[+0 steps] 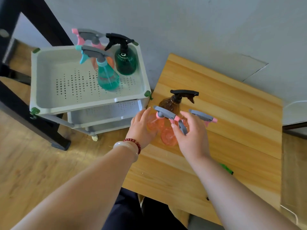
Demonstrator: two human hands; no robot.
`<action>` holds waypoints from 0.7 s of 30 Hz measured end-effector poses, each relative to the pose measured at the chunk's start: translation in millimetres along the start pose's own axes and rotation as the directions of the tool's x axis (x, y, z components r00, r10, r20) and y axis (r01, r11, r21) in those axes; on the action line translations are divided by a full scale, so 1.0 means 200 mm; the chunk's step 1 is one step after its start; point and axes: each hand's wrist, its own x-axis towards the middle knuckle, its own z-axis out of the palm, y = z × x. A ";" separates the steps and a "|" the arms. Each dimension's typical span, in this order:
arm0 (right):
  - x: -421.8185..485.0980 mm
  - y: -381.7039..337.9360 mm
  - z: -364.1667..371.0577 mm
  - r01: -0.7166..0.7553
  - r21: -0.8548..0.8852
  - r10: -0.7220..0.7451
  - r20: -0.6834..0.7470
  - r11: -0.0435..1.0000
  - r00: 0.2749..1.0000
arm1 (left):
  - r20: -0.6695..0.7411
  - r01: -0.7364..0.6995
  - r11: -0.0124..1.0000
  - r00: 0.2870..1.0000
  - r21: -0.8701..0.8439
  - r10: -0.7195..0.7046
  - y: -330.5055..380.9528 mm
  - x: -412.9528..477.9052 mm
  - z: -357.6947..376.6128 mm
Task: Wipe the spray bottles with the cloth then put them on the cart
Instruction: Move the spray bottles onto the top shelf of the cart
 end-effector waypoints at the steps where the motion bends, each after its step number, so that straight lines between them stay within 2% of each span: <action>1: -0.01 0.03 0.01 -0.021 0.003 0.021 0.021 1.000 1.000 | 0.004 0.017 1.000 1.000 -0.015 -0.017 0.00 0.01 0.03; 4: -0.03 0.08 0.05 -0.059 0.021 0.057 0.060 0.998 0.997 | 0.030 0.030 1.000 0.999 -0.007 -0.030 0.04 0.07 0.08; 7: 0.00 0.08 0.06 -0.047 0.024 0.045 0.044 0.999 0.998 | 0.074 -0.038 0.982 0.997 0.184 0.025 0.08 0.13 0.13; 11: -0.01 0.07 0.05 -0.051 0.034 0.050 0.046 0.998 0.998 | -0.047 0.077 0.997 0.996 0.015 -0.076 0.07 0.16 0.17; 13: -0.02 0.08 0.04 -0.049 0.037 0.047 0.051 0.998 0.998 | -0.028 0.079 0.995 0.996 -0.065 -0.081 0.06 0.14 0.18; 16: -0.02 0.08 0.03 -0.060 0.042 0.058 0.068 0.997 0.996 | -0.101 0.059 0.988 0.992 -0.140 -0.073 0.04 0.08 0.17; 21: -0.03 0.02 0.01 -0.091 0.048 0.088 0.047 0.995 0.995 | -0.191 0.051 0.986 0.978 -0.162 -0.082 0.07 -0.02 0.10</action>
